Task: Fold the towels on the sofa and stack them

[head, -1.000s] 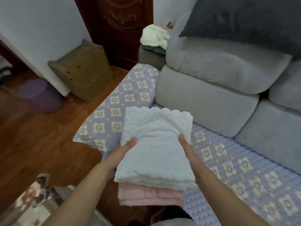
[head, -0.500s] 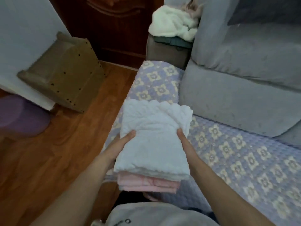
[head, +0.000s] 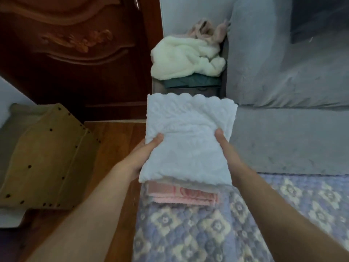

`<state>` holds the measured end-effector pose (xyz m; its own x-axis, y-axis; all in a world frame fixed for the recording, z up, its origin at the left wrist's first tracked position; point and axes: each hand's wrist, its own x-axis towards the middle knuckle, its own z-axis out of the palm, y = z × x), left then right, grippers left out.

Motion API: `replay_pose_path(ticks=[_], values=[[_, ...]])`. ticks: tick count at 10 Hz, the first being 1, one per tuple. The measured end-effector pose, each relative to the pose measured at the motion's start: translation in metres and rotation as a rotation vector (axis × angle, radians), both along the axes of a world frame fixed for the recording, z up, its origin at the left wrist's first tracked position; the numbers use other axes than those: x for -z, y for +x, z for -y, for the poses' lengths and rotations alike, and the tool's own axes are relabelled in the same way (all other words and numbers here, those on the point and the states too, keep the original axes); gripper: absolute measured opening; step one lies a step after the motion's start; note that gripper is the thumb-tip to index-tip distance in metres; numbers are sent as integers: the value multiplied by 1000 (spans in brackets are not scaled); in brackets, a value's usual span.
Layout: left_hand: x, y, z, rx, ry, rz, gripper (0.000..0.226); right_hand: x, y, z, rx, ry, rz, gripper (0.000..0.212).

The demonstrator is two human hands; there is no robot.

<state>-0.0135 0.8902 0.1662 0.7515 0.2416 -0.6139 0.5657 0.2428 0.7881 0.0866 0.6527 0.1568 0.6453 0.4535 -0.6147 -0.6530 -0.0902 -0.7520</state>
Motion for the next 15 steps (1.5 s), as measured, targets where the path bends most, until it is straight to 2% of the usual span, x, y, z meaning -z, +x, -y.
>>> replay_pose_path(ticks=[1, 2, 3, 4, 5, 6, 7, 8, 9, 10, 11, 12, 13, 14, 15], values=[[64, 19, -8, -23, 51, -120, 70, 65, 27, -16, -25, -209, 58, 90], [80, 32, -19, -28, 135, -140, 80, 72, 38, -31, -34, -348, 76, 54], [63, 33, -15, -5, 823, -213, 97, 48, 35, -33, -19, -592, 270, 59], [31, 40, 13, 102, 1495, 257, 70, -1, 5, -53, 195, -654, 844, 53], [32, 71, 17, 434, 1568, 261, 67, -16, -9, -90, -68, -798, 1118, 58], [62, 84, 10, 426, 1444, 10, 67, 26, 21, -100, -294, -1025, 979, 62], [87, 84, 11, 256, 1372, -118, 67, 53, 34, -101, -385, -1102, 1052, 68], [91, 88, 23, 207, 1340, -195, 67, 59, 35, -99, -390, -1063, 1025, 70], [86, 100, 41, 180, 1350, -146, 69, 67, 58, -82, -214, -956, 1026, 74], [94, 107, 35, 182, 1342, -99, 72, 83, 74, -83, -170, -867, 1044, 75], [110, 111, 22, 104, 1371, -90, 72, 92, 80, -99, -175, -873, 1105, 74], [122, 132, 26, 117, 1357, -88, 71, 104, 96, -93, -113, -854, 1087, 73], [121, 128, 22, 216, 1304, -178, 70, 111, 92, -94, -193, -872, 998, 74], [104, 122, 4, 341, 1174, -229, 68, 96, 91, -98, -386, -920, 852, 79], [49, 107, 11, 524, 1171, -280, 67, 48, 84, -77, -519, -1035, 809, 80]])
